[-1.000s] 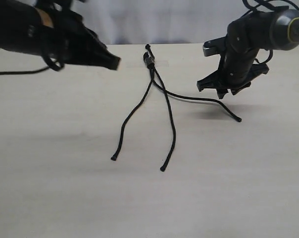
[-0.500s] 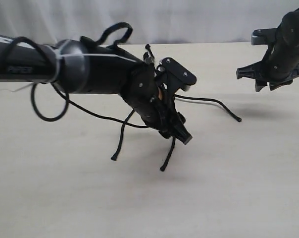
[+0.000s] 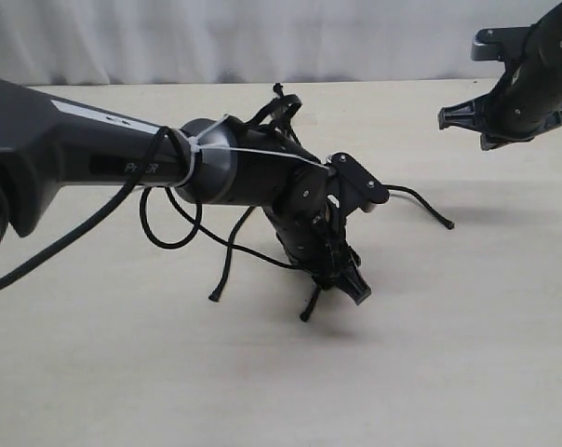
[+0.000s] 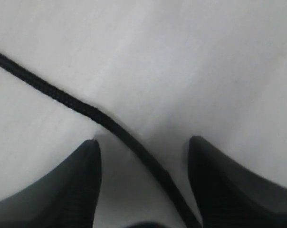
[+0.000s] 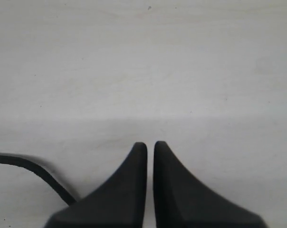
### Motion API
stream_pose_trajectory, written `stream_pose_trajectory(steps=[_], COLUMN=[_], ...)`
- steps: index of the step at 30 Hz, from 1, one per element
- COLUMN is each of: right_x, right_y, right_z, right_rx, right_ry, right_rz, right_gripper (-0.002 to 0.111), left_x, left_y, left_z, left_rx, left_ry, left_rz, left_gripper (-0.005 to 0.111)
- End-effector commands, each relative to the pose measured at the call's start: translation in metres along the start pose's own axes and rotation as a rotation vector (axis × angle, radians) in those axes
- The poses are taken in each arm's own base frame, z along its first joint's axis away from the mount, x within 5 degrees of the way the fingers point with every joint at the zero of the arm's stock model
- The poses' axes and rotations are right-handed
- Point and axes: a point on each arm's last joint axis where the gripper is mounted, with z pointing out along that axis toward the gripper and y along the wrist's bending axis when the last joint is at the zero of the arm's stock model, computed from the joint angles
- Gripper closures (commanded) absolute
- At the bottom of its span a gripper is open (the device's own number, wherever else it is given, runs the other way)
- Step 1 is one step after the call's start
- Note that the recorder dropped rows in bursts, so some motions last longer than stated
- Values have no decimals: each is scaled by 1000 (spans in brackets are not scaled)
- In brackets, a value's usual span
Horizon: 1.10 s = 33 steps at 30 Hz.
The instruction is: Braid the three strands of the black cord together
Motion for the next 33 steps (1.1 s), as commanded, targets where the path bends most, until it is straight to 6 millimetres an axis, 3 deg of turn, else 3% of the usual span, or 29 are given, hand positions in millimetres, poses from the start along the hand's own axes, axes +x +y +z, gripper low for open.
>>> stream_pose_trajectory(steps=[1, 2, 3, 5, 7, 9, 13, 16, 19, 22, 27, 33], right_x=[-1, -1, -1, -1, -1, -2, -2, -1, -2, -2, -2, -2], right_y=[4, 4, 4, 4, 4, 4, 4, 5, 5, 5, 5, 5], right_z=[-3, -3, -3, -3, -3, -3, -3, -3, -3, -3, -3, -3], right_rx=[-15, -15, -15, -16, -16, -17, -17, -29, -32, -32, -32, -32], right_ry=[-18, -18, -20, -24, -24, -28, -28, -25, -30, -33, -33, -33], right_rz=[-2, -2, -2, -2, -2, -2, -2, 15, 17, 17, 17, 17], right_gripper=[104, 104, 104, 104, 104, 104, 104, 104, 104, 104, 104, 104], left_x=[2, 3, 6, 7, 6, -2, -7, 16, 39, 56, 82, 94], left_y=[-2, -2, -2, -2, -2, 6, 55, 104, 137, 151, 166, 166], left_z=[1, 3, 6, 6, 3, -21, -91, -111, -108, -99, -73, -31], left_rx=[8, 9, 12, 14, 13, -12, -98, -129, -148, -168, -205, -188], left_ry=[30, 42, 63, 75, 73, 27, -34, 58, 84, 68, -2, 37], left_rz=[7, 7, 9, 10, 12, 32, -30, -155, -251, -293, -328, -327], left_gripper=[72, 77, 91, 104, 107, 107, 107, 107, 107, 107, 107, 107])
